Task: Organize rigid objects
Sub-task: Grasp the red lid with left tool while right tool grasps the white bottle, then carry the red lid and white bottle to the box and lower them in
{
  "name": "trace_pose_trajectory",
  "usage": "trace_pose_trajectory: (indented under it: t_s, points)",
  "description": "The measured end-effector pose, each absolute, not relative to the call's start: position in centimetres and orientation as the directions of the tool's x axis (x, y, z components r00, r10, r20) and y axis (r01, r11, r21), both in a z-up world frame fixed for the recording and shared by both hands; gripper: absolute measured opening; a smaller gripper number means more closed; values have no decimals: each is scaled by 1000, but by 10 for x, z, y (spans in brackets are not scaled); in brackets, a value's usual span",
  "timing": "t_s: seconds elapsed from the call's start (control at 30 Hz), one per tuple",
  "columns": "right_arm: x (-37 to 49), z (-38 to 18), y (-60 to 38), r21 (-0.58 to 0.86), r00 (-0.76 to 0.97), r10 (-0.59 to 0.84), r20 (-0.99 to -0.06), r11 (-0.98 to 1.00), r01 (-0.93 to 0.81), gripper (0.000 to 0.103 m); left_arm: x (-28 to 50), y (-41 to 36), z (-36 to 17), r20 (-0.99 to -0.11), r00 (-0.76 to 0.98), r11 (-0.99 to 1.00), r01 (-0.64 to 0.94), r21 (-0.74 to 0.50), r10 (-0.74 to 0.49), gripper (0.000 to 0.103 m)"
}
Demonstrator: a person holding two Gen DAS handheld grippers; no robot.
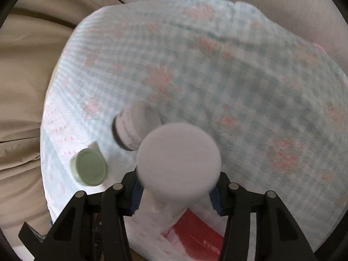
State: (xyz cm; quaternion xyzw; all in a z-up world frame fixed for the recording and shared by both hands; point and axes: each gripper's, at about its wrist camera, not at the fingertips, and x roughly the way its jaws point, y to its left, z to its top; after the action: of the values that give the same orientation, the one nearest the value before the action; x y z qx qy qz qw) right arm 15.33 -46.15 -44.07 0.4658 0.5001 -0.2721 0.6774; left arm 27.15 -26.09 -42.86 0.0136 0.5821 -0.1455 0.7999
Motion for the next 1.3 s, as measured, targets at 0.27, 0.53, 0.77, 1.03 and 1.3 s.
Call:
trace_pose_trajectory:
  t_s: [0.27,0.53,0.77,1.03,1.3]
  points:
    - [131,-368,-454,393,452,27,-891,544,741,46,239,-239,-352,-889,373,951,255,-176,-265,53]
    - [120,-291,-418,420,522,67,-850,685,595,46,194,-195,-275,-853,450,954,249,-166,-266,52]
    - [114,-233,-373,437,554,165,-816,803,405,47,163,-129,-225,-828,513,972,171,-160,-226,52]
    - [129,-200,-301,480,537,309,-785,851,211,47,146,-46,-200,-814,560,988,91,-124,-154,52]
    - [140,-196,-212,462,482,354,-802,879,123,47,146,44,-198,-827,539,987,82,-137,-159,52]
